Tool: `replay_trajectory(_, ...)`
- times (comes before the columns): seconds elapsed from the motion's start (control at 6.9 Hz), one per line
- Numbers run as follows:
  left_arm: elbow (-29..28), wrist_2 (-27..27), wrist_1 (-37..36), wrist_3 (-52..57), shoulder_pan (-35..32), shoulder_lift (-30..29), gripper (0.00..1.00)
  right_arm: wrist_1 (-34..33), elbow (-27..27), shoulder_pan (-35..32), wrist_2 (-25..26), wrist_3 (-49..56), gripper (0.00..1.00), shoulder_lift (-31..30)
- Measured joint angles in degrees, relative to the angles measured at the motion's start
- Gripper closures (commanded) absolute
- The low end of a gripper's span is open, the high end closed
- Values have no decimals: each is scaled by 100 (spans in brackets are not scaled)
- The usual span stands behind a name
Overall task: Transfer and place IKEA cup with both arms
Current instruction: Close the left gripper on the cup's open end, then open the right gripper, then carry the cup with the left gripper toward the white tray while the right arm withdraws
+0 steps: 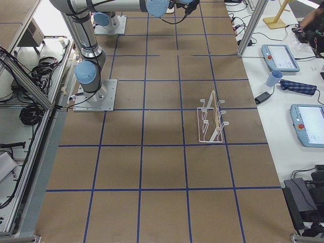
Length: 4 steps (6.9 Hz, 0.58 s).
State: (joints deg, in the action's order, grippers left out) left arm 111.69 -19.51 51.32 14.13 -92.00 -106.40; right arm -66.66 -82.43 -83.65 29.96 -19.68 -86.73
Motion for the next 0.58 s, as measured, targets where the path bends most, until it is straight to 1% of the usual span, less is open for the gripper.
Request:
replay_trajectory(0.29, 31, 108, -4, -457, 52, 112, 100, -8, 71, 71, 27, -14, 0, 22)
replay_trajectory(0.43, 26, 341, -14, -661, 103, 149, 100, -1, 205, 144, 115, -17, 0, 53)
replay_trajectory(0.58, 22, 641, -48, -853, 177, 198, 100, 10, 356, 242, 330, -12, 0, 79)
